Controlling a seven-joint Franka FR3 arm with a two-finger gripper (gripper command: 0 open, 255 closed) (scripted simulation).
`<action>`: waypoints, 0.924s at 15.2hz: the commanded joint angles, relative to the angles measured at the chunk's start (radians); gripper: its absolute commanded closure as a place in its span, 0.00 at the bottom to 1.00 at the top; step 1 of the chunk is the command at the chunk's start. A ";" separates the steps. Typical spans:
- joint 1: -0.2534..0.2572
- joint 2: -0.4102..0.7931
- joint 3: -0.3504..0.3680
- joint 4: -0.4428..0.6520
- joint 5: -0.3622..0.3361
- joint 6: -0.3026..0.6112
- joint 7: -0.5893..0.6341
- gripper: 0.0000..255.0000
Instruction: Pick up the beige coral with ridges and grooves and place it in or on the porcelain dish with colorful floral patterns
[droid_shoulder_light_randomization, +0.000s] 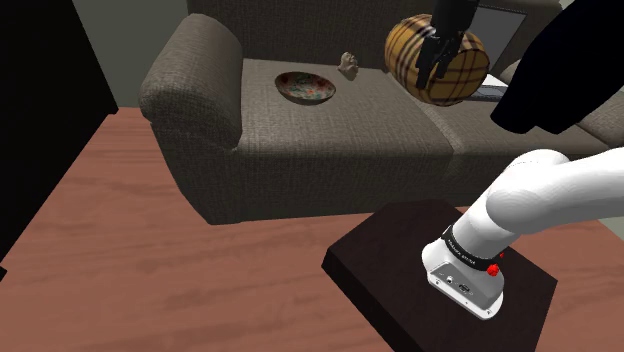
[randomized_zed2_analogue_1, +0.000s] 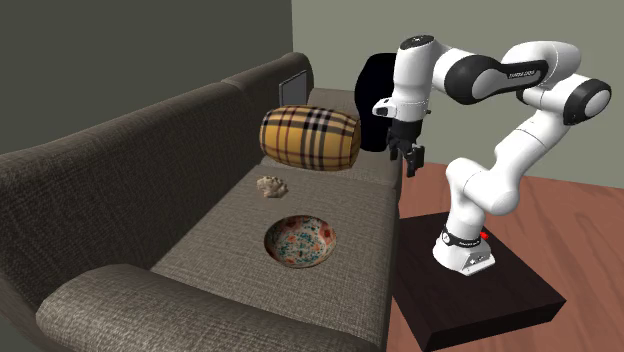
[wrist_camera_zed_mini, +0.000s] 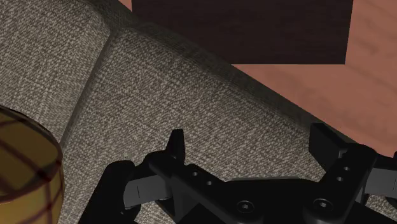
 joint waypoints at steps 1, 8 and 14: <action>0.000 0.000 0.000 0.000 0.000 0.000 0.000 0.00; -0.037 0.239 -0.049 0.112 0.014 0.157 0.022 0.00; -0.061 0.448 -0.093 0.252 0.044 0.251 0.030 0.00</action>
